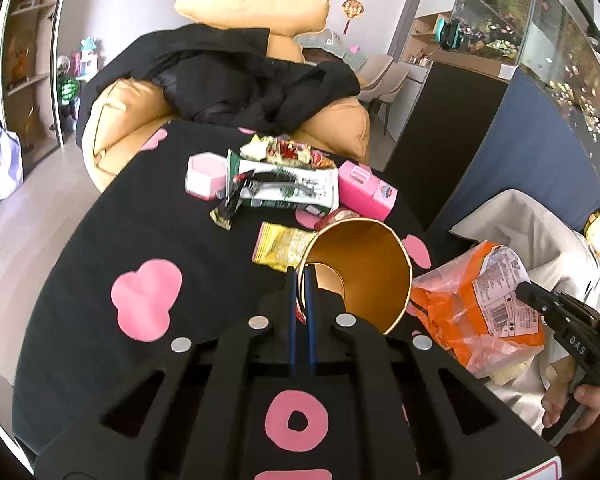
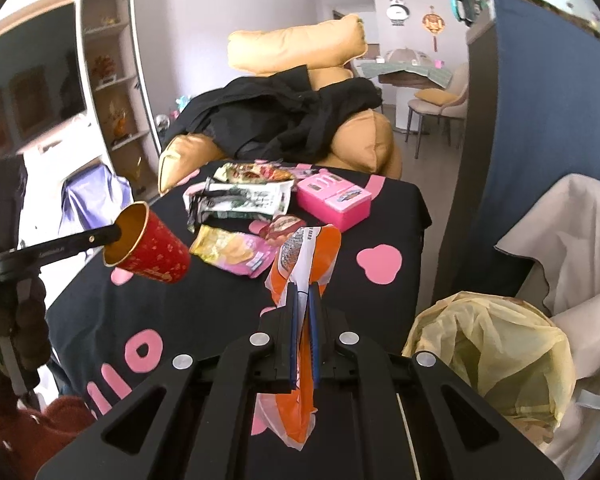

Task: Collect trash
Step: 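Carry the orange bag with the right gripper and drop it into the trash bin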

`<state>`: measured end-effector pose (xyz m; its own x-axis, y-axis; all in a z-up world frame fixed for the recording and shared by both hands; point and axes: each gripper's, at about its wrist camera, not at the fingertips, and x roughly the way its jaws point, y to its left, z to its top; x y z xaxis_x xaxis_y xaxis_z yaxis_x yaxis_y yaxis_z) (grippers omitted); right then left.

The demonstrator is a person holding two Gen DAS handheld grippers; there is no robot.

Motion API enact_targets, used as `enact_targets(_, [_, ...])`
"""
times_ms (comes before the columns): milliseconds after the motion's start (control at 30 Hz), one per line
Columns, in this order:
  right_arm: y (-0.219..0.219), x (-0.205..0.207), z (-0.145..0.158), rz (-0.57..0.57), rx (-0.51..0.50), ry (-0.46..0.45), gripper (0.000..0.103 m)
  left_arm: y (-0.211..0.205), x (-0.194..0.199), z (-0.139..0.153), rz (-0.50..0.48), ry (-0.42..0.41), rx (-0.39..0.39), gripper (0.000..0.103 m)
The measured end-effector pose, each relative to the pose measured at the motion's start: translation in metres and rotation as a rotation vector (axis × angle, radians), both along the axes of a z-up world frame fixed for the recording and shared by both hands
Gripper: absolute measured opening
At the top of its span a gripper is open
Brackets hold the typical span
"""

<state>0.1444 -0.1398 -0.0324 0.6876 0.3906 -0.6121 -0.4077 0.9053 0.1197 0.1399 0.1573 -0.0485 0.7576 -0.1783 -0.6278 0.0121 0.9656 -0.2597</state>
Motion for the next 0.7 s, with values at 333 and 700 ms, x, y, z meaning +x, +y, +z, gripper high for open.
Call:
enact_targets(333, [-0.018,-0.013,0.04,-0.058,-0.042,-0.118,0.007,-0.017,-0.001,0.015,-0.074,-0.015,-0.037,0.004])
enact_targets(700, [-0.126,-0.024,0.074,-0.287,-0.112,-0.236,0.007,-0.122,0.02,0.069,-0.296,-0.073,-0.01,0.004])
